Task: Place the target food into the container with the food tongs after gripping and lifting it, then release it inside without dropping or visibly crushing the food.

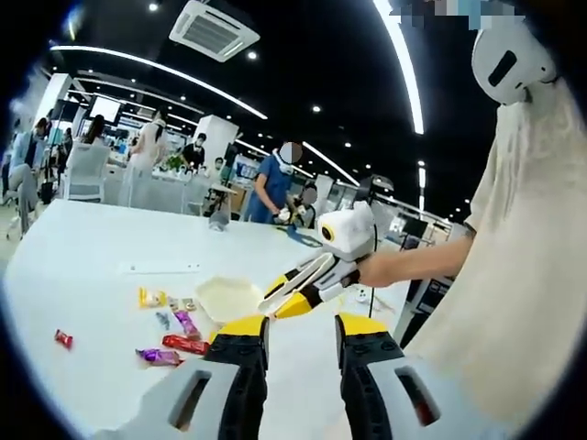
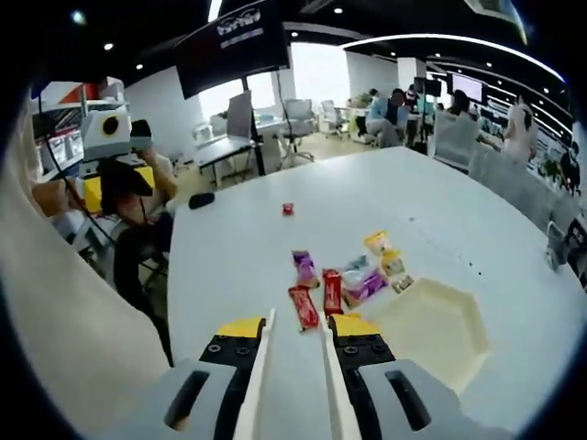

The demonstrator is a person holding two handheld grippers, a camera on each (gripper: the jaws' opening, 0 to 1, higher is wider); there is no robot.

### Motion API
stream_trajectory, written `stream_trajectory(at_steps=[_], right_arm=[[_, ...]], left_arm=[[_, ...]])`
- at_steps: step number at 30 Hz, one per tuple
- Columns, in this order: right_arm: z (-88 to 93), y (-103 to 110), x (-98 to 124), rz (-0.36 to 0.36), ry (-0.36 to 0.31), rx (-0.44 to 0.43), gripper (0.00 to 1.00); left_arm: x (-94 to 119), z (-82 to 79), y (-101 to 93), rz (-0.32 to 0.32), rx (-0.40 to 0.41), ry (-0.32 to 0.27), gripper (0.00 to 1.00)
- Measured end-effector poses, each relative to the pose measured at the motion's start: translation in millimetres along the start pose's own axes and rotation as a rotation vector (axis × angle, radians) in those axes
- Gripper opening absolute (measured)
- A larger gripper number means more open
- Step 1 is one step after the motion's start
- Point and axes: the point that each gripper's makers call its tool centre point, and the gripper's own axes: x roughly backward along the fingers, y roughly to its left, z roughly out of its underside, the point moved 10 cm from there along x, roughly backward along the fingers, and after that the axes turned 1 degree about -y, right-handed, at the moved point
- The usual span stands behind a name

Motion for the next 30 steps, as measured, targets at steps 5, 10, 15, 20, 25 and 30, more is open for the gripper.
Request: stream_trajectory(at_steps=[5,10,15,20,25,30], right_arm=[[5.3,-5,-9,0.012,0.047,0.037,0.27],[8.8,-12,-17,0.023,0.079,0.056,0.27],[10.5,-21,-27,0.033,0.118,0.088,0.27],[11.5,-29,-37,0.029,0.148,0.111,0.27],[12.4,-33,-47,0.015,0.171,0.127,0.27],[15.7,-36,-55,0.009,0.2,0.144,0.27]], left_arm=[[2,2.5,2.1,-0.012,0.004,0.007,0.3],[3,4.1,3.5,-0.021,0.015,0.007,0.3],[4,5.8,4.6,-0.028,0.03,0.005,0.3],[6,6.6,5.0,-0.043,0.039,0.001,0.31],[9,6.7,5.7,-0.056,0.048,-0.007,0.32],[9,6.6,7.7,-0.068,0.051,-0.007,0.33]])
